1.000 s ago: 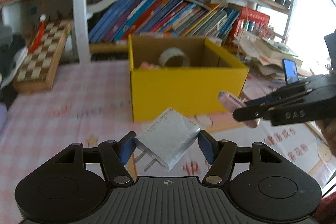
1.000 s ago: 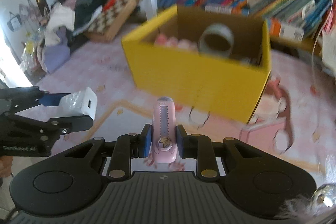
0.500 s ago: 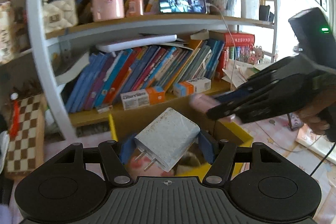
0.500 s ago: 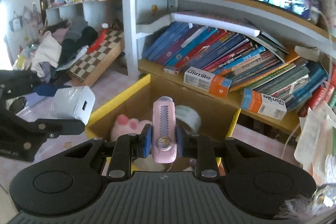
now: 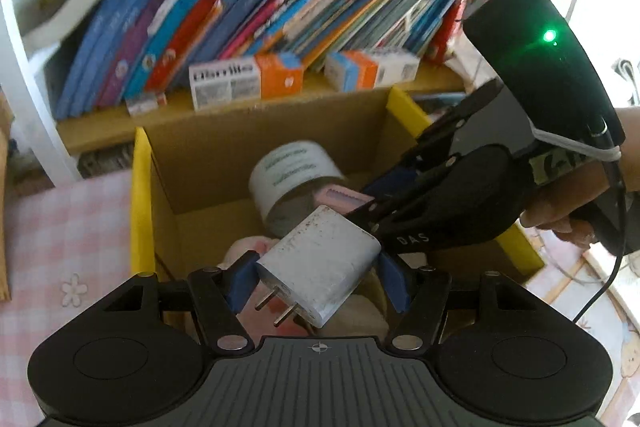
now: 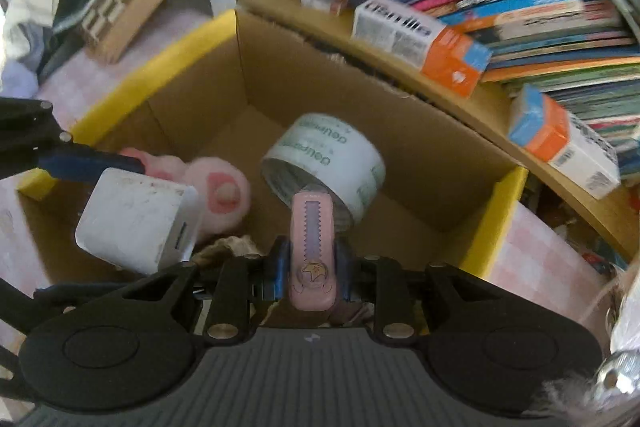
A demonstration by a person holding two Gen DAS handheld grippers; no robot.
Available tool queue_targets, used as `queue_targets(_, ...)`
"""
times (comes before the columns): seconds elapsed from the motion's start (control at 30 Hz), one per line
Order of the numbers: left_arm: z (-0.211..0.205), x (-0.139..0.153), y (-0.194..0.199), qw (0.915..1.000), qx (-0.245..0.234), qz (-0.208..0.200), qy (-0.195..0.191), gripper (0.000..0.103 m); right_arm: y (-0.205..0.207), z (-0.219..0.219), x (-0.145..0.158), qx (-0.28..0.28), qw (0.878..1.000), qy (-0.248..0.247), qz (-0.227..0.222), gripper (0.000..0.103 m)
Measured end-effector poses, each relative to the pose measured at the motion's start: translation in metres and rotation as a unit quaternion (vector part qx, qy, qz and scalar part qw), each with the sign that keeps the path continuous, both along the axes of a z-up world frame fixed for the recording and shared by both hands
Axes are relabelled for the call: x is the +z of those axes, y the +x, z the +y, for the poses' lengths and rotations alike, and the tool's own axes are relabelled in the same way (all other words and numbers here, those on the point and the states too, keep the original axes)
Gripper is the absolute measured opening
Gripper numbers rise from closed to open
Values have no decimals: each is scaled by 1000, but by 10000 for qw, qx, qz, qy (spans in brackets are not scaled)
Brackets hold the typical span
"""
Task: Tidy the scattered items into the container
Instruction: 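Lift the plug charger and pink knife and carry both toward the yellow box, then open the left tool over the box while the right tool releases the pink knife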
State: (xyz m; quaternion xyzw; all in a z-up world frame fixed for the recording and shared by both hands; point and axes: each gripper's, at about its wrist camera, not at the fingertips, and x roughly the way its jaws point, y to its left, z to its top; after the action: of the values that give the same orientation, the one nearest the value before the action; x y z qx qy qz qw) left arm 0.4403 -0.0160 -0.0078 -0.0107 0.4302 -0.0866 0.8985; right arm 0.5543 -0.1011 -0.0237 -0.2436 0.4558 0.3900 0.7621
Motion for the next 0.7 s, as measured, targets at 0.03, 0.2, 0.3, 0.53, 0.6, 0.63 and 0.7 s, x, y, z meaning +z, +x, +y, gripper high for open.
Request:
queue_targets(0.03,0,-3,4,10000,2,71,14,64,3,3,-3,45,10000,-48,15,23)
queue_targets(0.2,1,-13,17,9995,-59,294,54,65,13,13,-12,173,9997,-163,33,23)
queue_targets(0.3,-2,-19,20,9992,-92,347,153,65,17,16,-16,161,9997,-152,57,23)
queue_targets(0.53,-9,-20,16,9991,-206,243,284,71,21,11,-12,-49,9995,211,242,39)
queue_targets(0.6,-10,-12,11,9992,-227,98,310,73,19,8,-6,-86,9990,330,292,39)
queue_targets(0.63,-10,-8,9,9991,-252,16,341,73,17,5,-3,-111,9987,382,305,39)
queue_targets(0.7,-11,1,4,9986,-302,-151,407,73,12,-1,6,-181,9979,534,315,39)
